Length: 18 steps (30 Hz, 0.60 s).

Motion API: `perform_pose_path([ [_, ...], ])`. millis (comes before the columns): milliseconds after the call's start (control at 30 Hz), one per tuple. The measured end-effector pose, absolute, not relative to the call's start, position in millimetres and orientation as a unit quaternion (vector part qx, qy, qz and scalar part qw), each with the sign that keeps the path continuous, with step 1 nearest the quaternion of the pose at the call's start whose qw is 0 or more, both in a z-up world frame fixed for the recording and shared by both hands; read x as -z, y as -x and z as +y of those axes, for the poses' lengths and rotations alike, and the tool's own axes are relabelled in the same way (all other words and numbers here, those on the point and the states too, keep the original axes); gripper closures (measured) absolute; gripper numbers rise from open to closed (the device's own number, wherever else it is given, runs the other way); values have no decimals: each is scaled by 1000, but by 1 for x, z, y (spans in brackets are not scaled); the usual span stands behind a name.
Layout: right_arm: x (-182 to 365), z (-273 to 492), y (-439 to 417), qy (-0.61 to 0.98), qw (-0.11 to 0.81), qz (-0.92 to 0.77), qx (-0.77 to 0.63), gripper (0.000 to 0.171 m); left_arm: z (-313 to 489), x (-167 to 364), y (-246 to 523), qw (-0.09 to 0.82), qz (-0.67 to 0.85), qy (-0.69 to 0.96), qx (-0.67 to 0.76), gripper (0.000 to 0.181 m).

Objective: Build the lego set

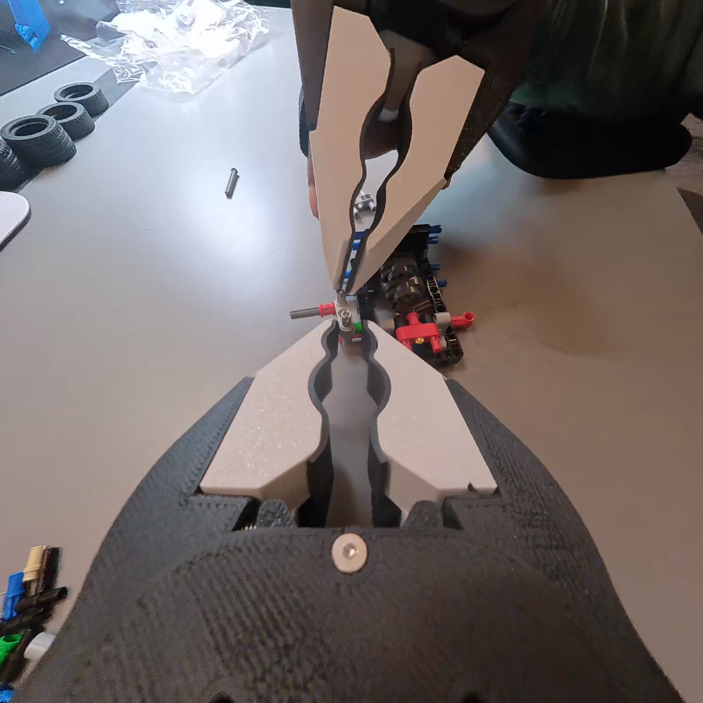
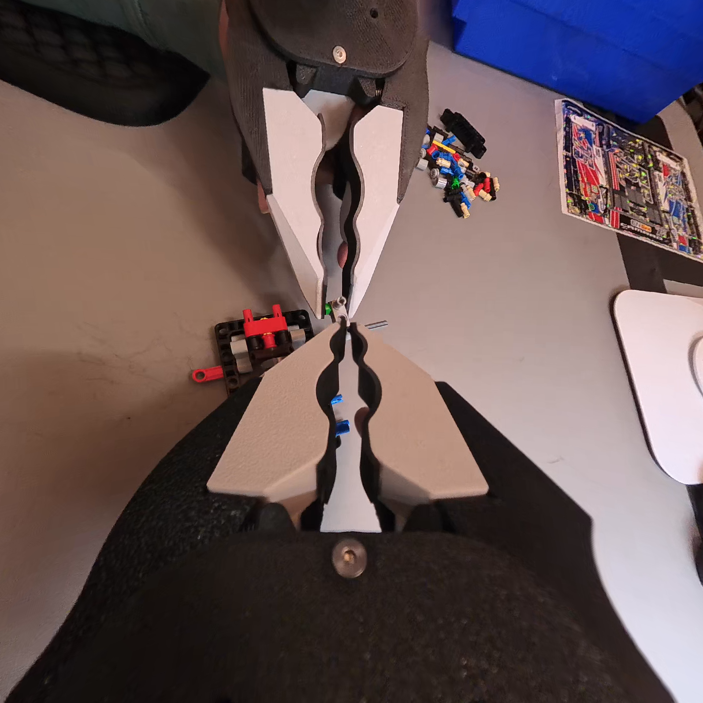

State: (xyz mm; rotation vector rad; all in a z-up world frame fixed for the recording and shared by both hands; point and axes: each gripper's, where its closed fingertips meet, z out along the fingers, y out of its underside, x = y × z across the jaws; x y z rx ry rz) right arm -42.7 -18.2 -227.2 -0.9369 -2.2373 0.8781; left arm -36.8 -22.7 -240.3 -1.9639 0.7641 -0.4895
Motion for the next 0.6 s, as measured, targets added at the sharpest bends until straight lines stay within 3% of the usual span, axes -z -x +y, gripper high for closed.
perform_pose_path([
  [400, 228, -16, 41, 354, 261, -842, -314, 164, -23, 243, 38, 466, 320, 804, 185, 171],
  [600, 233, -18, 44, 352, 259, -845, -307, 169, -23, 244, 37, 466, 326, 802, 180, 171],
])
